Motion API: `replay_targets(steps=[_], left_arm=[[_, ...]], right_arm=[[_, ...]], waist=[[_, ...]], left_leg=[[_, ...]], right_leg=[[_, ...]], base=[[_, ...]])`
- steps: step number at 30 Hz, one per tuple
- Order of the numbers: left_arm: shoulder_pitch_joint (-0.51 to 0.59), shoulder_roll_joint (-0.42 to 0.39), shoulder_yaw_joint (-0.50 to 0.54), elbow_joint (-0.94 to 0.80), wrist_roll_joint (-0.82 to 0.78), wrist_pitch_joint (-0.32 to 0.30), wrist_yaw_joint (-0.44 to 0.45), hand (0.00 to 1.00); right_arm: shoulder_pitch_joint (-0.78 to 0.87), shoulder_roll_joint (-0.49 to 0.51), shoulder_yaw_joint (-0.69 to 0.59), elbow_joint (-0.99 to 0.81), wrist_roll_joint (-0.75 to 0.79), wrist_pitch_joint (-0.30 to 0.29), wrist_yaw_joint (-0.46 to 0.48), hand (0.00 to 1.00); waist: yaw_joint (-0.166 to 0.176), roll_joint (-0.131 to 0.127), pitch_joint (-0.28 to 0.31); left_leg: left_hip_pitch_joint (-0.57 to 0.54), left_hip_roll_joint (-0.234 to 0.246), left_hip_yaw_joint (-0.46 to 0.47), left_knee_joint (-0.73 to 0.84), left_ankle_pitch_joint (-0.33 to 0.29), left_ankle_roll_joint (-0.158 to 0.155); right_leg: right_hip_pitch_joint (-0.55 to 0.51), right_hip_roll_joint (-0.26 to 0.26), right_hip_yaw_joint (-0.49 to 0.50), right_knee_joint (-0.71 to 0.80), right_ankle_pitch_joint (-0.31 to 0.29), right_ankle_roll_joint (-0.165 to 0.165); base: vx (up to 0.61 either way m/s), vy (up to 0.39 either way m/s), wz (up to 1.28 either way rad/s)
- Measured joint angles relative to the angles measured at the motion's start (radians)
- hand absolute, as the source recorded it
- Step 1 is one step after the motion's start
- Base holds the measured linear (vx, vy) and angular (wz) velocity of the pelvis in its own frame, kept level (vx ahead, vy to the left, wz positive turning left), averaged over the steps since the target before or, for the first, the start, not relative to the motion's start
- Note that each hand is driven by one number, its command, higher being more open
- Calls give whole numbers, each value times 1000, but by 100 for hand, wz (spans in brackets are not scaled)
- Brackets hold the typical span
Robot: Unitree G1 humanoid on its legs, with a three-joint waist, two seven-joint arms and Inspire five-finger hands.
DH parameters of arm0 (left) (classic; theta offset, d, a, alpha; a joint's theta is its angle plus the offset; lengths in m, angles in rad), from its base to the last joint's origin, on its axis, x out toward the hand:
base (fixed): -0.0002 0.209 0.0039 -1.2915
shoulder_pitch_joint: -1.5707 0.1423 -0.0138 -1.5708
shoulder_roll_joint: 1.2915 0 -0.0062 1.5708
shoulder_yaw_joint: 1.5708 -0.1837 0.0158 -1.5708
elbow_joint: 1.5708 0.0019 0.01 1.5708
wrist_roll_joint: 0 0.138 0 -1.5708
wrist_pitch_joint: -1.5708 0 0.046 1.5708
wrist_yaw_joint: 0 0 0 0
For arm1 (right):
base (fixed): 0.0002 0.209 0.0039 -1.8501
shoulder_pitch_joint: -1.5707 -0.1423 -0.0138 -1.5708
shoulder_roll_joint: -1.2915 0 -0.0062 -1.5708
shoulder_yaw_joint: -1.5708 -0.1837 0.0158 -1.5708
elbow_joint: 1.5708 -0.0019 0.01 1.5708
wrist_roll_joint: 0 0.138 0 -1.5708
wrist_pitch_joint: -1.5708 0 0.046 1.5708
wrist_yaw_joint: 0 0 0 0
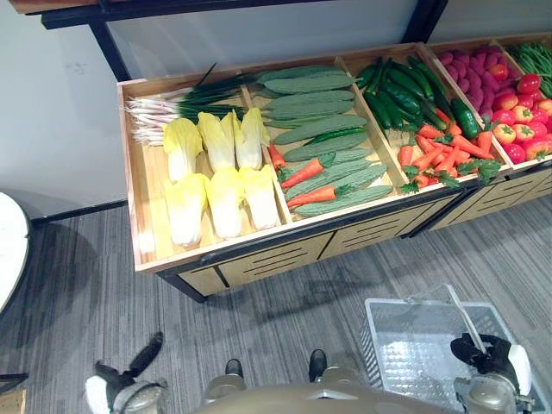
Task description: Pick vegetable in the basket
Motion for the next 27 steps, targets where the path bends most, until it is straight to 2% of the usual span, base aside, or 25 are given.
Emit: replay_targets(steps=[3,8,13,16,21,23,27], left_arm=[[-7,0,42,-120,-2,1,89,100],[-14,0,47,-328,16,4,173,100],[-20,-1,21,-516,106,6,190,100],[-58,0,4,-531,132,5,190,100],[-68,-13,-97,-605,122,1,150,100],[-68,-11,-154,-608,85,-22,86,100],[-68,-11,-249,-606,33,-32,-7,100]], right_arm=[[-2,4,5,41,19,-6,0,0],[-6,4,22,48,32,-8,-2,0],[-13,4,39,48,30,-10,-3,0],[-22,4,54,48,28,-23,-3,0],[-34,2,72,49,24,-28,-3,0],[-40,-3,77,49,22,-28,-3,0],[-43,-6,93,49,22,-28,-3,0]], waist=[[2,-3,-2],[1,-7,-5],[1,-14,-21],[0,-11,-25],[4,-17,-25],[1,-15,-25],[-2,-15,-25]], left_leg=[[12,-4,1,-11,4,2],[12,-7,0,-11,5,3],[11,-8,0,-11,5,4],[13,-13,0,-10,6,5],[10,-14,3,-7,7,7],[12,-14,6,-6,7,8],[12,-14,10,-4,7,8]], right_leg=[[7,-3,1,-3,1,0],[7,-4,1,-2,2,0],[6,-5,0,-3,3,0],[8,-10,2,-3,6,1],[11,-8,8,-18,19,-2],[12,-9,9,-17,20,-2],[10,-9,12,-16,20,-3]], base=[[0,0,0],[0,0,0],[0,0,0],[-12,5,-1],[-27,5,-2],[-14,1,-2],[-15,1,-3]])
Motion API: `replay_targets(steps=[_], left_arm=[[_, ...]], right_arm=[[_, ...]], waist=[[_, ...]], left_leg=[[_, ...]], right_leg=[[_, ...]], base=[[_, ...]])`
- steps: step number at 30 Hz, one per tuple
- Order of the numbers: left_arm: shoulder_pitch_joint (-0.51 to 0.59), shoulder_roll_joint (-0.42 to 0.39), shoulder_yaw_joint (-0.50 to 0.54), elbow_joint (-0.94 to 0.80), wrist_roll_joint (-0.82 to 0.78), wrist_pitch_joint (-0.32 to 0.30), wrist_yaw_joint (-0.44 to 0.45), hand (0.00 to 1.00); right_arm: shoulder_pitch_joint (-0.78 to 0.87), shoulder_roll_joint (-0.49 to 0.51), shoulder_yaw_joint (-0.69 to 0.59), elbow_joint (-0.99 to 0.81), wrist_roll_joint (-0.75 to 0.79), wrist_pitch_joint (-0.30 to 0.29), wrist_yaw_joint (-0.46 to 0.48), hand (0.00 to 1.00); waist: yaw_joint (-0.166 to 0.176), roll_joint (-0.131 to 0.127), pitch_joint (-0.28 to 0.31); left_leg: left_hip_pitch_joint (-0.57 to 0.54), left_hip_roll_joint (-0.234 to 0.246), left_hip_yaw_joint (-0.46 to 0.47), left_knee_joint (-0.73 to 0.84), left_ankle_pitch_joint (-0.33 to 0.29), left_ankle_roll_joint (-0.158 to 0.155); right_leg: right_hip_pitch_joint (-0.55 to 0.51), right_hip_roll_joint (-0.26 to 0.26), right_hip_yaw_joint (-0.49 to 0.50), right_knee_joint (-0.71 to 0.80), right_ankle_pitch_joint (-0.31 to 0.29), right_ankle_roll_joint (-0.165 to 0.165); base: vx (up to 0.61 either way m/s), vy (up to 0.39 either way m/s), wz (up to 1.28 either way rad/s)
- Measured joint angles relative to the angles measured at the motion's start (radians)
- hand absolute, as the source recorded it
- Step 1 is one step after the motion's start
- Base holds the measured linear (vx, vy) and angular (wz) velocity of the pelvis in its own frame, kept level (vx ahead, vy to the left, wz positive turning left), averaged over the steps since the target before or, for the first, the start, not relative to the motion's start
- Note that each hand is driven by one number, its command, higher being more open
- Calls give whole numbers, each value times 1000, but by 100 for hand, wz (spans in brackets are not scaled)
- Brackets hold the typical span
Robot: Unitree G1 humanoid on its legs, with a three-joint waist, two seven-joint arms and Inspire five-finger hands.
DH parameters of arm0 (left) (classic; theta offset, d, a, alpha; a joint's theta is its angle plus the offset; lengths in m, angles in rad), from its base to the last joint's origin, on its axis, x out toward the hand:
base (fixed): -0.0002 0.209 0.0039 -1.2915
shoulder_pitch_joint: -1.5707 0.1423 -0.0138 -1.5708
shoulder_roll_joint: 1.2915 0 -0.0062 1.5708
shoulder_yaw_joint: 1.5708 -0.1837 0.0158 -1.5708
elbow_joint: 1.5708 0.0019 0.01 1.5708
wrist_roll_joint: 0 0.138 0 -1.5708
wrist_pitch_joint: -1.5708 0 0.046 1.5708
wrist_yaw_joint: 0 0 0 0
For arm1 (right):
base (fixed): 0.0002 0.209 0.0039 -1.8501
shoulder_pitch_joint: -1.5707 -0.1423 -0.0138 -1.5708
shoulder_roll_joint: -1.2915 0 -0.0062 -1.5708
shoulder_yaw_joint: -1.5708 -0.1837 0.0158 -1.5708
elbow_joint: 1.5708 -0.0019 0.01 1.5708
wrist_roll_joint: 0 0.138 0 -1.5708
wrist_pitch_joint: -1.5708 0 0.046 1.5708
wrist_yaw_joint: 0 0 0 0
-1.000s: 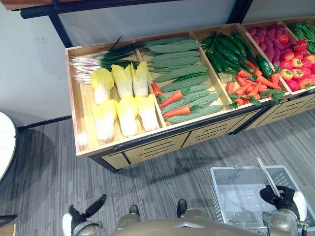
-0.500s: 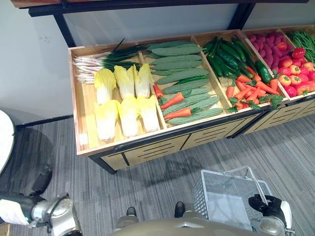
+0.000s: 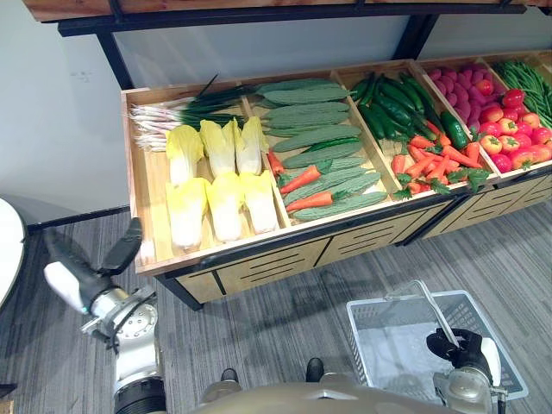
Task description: Pick vegetable in the basket
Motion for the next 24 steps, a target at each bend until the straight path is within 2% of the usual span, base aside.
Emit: replay_targets(steps=[6,11,18,24], left_arm=[[0,8,-135,1,-31,-13,-136,100],[0,13,-198,3,-29,-13,-185,100],[-13,21,-257,32,-17,-13,-193,100],[-28,18,-254,45,31,15,-139,100]], right_arm=[[-8,-11,13,0,0,0,0,0],[-23,-32,21,0,0,0,1,0],[-37,-51,22,0,-1,0,1,0],[-44,-51,32,0,-2,0,1,0]], waist=[[-6,7,3],[-23,16,6],[-26,33,14],[-28,34,16]], left_leg=[[0,-1,5,0,-3,1],[0,-4,9,1,-6,3],[-1,-2,26,12,-16,1],[2,2,42,14,-21,0]], right_leg=[[-6,0,9,0,0,0],[-8,-2,14,1,0,0],[-14,-1,28,3,0,0],[-24,3,48,9,1,-2]], base=[[-4,1,-4],[0,1,-1],[-13,5,-7],[-9,0,-9]])
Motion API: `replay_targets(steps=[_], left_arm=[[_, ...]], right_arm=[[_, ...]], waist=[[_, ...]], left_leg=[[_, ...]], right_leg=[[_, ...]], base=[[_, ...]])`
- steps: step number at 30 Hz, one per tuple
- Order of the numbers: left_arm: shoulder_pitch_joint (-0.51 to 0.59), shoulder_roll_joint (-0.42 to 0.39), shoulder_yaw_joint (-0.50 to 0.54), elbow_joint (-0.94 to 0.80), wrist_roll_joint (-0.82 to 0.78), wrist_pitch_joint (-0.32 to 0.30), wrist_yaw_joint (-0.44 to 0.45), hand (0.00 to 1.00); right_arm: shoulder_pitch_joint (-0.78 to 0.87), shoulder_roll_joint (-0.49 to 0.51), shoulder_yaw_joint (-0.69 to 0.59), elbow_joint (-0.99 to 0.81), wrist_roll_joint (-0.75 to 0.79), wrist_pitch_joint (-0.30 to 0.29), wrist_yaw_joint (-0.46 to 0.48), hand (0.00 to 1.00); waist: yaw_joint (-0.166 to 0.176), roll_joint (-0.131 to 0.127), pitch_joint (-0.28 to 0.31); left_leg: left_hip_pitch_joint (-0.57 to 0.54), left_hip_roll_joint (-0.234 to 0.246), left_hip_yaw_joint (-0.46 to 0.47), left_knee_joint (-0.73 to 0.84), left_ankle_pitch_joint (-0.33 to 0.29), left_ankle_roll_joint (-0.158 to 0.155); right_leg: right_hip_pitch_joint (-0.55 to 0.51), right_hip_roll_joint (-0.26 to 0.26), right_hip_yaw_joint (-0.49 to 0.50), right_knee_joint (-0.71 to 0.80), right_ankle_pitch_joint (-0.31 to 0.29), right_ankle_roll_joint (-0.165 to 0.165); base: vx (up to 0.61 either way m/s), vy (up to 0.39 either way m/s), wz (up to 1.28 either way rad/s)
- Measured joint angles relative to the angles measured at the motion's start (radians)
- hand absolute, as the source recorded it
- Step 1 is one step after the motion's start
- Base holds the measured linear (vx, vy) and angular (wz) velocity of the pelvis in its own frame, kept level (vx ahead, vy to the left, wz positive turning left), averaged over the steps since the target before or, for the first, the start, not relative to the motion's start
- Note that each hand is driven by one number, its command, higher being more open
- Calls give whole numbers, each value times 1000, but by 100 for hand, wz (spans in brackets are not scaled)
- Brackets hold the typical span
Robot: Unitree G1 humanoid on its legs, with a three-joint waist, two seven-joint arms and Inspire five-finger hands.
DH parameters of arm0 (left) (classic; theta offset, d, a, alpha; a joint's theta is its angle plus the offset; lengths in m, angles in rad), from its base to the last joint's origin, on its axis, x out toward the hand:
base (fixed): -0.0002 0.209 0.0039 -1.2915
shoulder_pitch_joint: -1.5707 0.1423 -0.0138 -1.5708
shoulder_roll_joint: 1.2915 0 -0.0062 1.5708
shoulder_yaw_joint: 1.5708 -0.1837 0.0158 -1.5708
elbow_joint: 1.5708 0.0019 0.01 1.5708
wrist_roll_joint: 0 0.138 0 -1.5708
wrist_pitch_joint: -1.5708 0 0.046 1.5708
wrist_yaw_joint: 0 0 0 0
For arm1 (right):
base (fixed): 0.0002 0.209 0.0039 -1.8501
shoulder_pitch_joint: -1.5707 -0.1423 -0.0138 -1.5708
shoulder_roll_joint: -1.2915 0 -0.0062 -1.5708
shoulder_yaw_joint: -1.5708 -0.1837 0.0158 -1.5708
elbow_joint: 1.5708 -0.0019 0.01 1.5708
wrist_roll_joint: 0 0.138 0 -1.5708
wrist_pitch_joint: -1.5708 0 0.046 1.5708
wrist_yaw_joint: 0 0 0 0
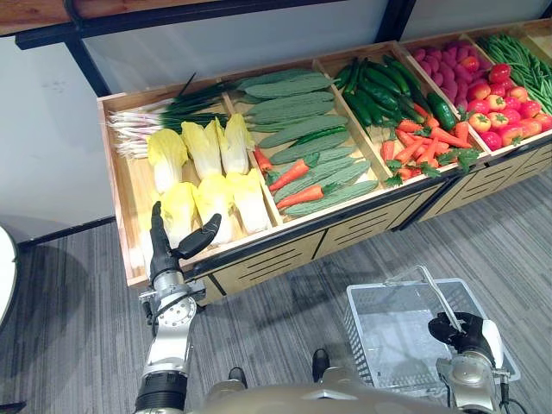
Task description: Pick vegetable in the basket
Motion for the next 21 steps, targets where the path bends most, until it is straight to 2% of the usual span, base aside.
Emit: replay_targets(steps=[11,14,21], left_arm=[[-66,-43,45,-20,187,61,126,100],[-67,-46,43,-60,207,62,149,100],[-68,-44,37,-77,226,63,170,100]], right_arm=[[11,10,1,0,0,0,-5,0],[11,23,1,0,0,0,-11,0],[14,25,11,2,1,0,-21,0]], waist=[[7,-15,9],[10,-25,14],[22,-26,14]], left_leg=[[-2,0,1,-1,-1,0],[-2,1,2,-1,-1,0],[1,0,3,0,-1,2]], right_leg=[[4,1,6,0,2,-1],[4,2,10,0,3,-1],[3,1,13,0,6,0]], base=[[0,0,0],[0,0,0],[0,0,0]])
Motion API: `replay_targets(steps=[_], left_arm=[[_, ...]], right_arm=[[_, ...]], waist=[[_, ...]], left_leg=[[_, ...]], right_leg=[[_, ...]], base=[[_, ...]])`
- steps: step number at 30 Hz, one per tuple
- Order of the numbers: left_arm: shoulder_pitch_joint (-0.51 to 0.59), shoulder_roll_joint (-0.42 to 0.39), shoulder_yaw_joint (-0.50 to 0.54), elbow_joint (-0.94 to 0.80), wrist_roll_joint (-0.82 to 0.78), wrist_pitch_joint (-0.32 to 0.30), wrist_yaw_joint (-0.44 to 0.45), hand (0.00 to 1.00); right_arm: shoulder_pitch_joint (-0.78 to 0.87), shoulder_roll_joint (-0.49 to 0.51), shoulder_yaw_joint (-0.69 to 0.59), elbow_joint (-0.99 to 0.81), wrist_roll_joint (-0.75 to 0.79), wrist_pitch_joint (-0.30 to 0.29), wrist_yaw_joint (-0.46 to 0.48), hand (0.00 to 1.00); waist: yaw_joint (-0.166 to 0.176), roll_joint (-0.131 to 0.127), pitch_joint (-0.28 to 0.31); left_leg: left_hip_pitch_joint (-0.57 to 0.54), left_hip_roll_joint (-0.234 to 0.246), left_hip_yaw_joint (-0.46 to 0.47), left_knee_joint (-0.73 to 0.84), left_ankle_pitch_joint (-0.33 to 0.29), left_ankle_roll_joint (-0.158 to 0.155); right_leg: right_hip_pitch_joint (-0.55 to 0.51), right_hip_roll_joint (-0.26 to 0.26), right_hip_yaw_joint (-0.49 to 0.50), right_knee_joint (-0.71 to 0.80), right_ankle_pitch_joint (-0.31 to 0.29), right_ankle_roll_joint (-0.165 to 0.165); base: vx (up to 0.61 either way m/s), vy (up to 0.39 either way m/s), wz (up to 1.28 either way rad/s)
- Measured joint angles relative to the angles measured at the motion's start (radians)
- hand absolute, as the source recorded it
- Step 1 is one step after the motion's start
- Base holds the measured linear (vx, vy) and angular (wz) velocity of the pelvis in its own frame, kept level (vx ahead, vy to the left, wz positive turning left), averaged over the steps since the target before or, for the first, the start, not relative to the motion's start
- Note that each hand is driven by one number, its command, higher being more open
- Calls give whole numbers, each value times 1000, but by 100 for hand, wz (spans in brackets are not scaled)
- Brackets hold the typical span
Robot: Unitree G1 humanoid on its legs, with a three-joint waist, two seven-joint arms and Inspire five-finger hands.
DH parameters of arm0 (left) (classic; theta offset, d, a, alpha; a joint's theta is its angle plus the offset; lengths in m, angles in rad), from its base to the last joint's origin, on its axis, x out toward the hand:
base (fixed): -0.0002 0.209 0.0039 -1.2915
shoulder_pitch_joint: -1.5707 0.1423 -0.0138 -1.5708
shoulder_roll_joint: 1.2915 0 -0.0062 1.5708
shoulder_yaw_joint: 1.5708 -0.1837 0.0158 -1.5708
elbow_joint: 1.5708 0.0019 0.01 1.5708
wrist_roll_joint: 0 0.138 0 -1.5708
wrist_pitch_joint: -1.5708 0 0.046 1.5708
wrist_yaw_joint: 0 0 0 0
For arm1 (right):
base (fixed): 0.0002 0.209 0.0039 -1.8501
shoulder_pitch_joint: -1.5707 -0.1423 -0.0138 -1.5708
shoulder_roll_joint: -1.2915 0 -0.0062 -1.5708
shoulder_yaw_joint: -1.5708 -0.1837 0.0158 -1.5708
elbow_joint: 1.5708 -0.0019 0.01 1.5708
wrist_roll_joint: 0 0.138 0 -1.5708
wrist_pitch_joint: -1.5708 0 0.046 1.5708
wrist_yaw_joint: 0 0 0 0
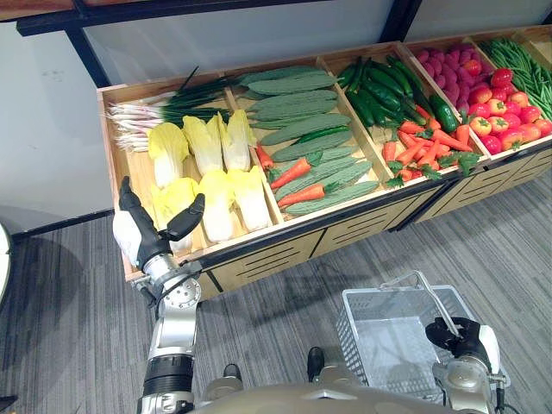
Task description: Pick vegetable in the basket
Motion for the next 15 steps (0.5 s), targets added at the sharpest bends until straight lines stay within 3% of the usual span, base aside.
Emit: replay_targets(steps=[15], left_arm=[[1,27,12,189,4,42,-2,100]], right_arm=[[-7,1,56,23,0,-1,-1,0]], waist=[[3,-5,0]], left_leg=[[-1,-1,2,-4,3,2]], right_leg=[[-2,-1,-9,-12,4,-1]], base=[[0,0,0]])
